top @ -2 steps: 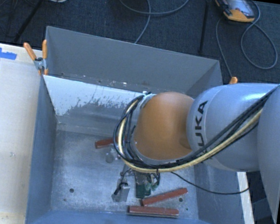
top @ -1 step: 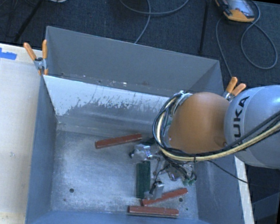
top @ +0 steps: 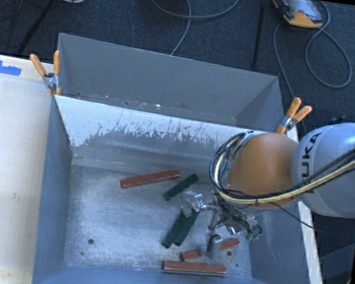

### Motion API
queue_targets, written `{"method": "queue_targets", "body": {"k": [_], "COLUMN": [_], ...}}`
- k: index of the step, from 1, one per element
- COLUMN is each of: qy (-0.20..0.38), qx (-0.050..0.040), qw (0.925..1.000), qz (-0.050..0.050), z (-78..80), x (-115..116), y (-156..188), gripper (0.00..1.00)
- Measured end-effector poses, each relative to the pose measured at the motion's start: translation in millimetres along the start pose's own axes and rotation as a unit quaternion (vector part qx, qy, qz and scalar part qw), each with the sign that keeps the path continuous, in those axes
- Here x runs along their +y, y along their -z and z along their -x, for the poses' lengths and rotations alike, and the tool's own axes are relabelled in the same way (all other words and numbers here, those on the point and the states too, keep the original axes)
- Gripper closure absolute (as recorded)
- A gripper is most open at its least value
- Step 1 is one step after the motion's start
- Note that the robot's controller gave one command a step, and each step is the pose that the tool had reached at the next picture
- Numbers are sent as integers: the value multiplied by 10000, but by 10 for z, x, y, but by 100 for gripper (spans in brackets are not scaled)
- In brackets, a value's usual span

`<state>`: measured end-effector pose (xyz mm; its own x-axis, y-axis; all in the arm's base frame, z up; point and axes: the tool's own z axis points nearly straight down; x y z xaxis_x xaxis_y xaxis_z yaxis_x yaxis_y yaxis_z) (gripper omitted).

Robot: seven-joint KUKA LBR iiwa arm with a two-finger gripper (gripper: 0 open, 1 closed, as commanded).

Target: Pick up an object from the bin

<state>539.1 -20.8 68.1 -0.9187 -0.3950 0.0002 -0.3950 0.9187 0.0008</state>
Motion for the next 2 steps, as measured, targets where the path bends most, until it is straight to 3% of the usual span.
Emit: {"method": "queue_targets", "body": {"k": [1,2], "qy": [1,50], "qx": [-55,-37], "qw": [10000,10000], "qz": [-21,-18], "z": [41,-61], "x": [1,76], "y": [61,1359], "gripper": [100,100]}}
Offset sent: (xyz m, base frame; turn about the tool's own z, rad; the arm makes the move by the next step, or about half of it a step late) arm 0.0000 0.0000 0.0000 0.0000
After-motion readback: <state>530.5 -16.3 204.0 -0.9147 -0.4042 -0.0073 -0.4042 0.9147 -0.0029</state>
